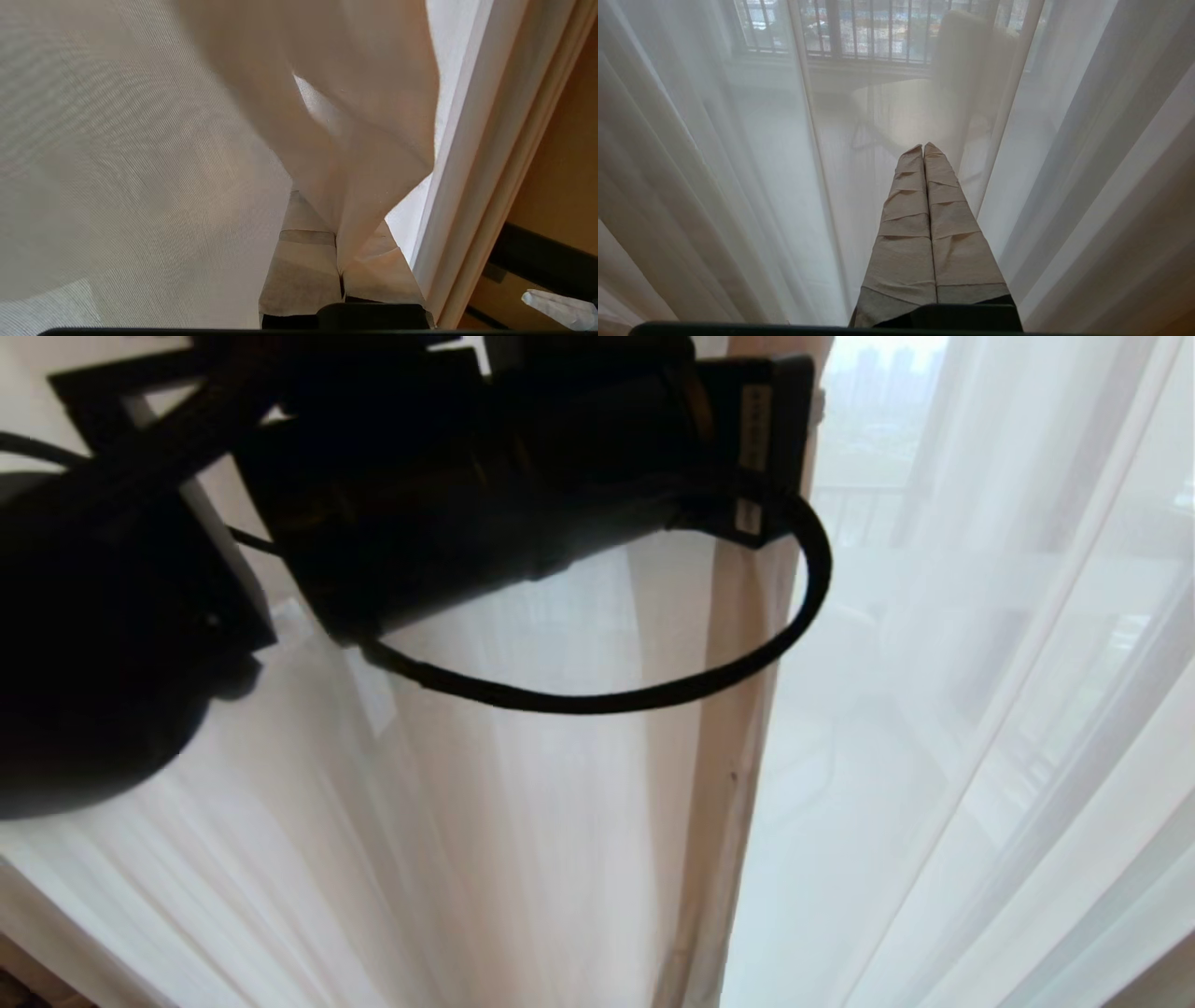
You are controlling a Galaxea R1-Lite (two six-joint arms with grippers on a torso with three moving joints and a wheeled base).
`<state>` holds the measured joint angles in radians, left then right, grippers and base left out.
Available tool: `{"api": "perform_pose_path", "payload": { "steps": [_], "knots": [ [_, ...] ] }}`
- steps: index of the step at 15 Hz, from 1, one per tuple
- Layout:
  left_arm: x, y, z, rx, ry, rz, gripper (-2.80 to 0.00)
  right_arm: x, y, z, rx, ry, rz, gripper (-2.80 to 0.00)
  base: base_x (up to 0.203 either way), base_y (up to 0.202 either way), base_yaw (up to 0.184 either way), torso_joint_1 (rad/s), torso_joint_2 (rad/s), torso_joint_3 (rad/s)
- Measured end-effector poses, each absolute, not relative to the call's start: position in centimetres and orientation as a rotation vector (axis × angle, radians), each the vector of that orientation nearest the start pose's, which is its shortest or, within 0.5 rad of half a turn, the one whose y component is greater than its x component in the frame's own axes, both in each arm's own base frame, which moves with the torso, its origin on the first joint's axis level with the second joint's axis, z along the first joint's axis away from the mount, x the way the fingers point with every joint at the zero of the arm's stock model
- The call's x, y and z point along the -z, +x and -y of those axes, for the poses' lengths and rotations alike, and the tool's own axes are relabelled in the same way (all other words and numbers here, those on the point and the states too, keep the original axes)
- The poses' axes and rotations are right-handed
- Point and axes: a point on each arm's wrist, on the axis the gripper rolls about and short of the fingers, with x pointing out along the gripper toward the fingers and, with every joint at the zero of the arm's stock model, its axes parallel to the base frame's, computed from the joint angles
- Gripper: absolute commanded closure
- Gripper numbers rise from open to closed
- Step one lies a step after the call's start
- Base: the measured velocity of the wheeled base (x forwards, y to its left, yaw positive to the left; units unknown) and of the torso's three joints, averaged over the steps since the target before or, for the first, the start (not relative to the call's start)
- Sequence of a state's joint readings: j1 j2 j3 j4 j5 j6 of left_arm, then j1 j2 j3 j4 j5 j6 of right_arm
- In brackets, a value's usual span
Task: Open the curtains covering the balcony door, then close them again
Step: Close the inner curtains on both sides
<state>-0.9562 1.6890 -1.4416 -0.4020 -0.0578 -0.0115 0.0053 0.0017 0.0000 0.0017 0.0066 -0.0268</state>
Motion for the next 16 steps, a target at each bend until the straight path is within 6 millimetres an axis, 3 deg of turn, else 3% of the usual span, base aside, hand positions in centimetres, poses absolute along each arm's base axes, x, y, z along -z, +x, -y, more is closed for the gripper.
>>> {"api": "perform_pose_path", "payload": {
  "steps": [5, 9, 13, 16],
  "knots": [
    [-33.2, 19.3, 27.9, 0.99, -0.066, 0.108, 0.0, -7.5, -2.3, 0.0, -0.012, -0.027, -0.003, 0.0, 0.0, 0.0, 0.0, 0.0, 0.0, 0.0],
    [-32.6, 20.9, 26.9, 0.831, -0.056, 0.088, 0.0, -7.5, -2.3, 0.0, -0.012, -0.027, -0.002, 0.0, 0.0, 0.0, 0.0, 0.0, 0.0, 0.0],
    [-32.5, 23.8, 23.4, 0.629, -0.051, 0.084, 0.0, -7.5, -2.3, 0.0, -0.012, -0.027, -0.003, 0.0, 0.0, 0.0, 0.0, 0.0, 0.0, 0.0],
    [-32.7, 25.9, 18.9, 0.461, -0.046, 0.089, 0.0, -7.5, -2.3, 0.0, -0.012, -0.027, -0.002, 0.0, 0.0, 0.0, 0.0, 0.0, 0.0, 0.0]
  ]
}}
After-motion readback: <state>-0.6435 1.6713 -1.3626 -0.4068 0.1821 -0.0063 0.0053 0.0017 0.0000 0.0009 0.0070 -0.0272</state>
